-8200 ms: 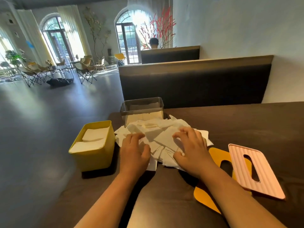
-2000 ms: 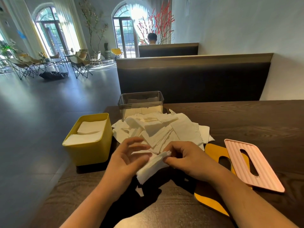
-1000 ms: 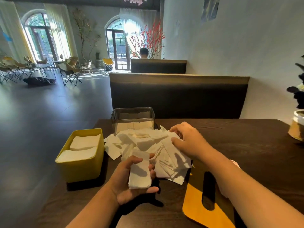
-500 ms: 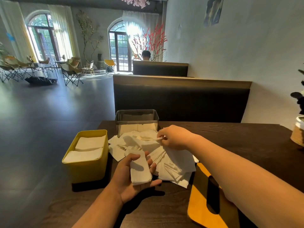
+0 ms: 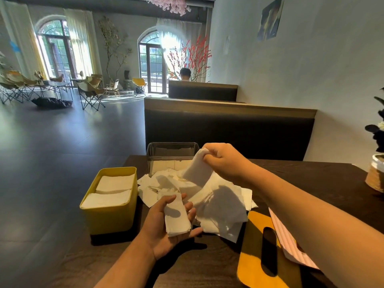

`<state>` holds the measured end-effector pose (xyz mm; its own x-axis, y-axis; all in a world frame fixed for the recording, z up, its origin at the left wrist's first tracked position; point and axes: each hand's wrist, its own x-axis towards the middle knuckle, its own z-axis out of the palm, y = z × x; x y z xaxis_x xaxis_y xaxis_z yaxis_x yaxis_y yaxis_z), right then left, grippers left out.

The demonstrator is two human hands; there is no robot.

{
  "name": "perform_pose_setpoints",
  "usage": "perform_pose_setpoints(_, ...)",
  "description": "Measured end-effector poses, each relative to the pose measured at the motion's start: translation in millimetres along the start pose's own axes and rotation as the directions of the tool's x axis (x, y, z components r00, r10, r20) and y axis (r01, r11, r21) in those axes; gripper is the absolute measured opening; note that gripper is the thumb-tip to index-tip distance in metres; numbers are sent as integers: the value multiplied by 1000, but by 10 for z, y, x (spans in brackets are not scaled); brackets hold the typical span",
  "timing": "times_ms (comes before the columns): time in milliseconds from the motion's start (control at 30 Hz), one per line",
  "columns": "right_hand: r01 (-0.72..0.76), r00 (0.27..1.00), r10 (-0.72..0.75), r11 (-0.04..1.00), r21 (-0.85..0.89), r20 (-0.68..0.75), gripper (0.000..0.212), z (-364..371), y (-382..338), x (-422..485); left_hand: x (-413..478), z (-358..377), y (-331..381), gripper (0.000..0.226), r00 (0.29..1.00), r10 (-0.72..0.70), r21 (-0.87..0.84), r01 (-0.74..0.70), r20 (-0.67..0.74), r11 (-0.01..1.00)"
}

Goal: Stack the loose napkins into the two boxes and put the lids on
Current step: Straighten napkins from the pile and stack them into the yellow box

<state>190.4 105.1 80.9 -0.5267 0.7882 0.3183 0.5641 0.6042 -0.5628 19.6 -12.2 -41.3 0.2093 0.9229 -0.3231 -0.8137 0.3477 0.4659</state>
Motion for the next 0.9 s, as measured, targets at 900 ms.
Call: perform_pose_setpoints(900, 13, 894, 248, 818, -575, 373, 54, -127, 492, -246, -1, -14, -37, 54, 995, -92, 55, 91, 30, 994)
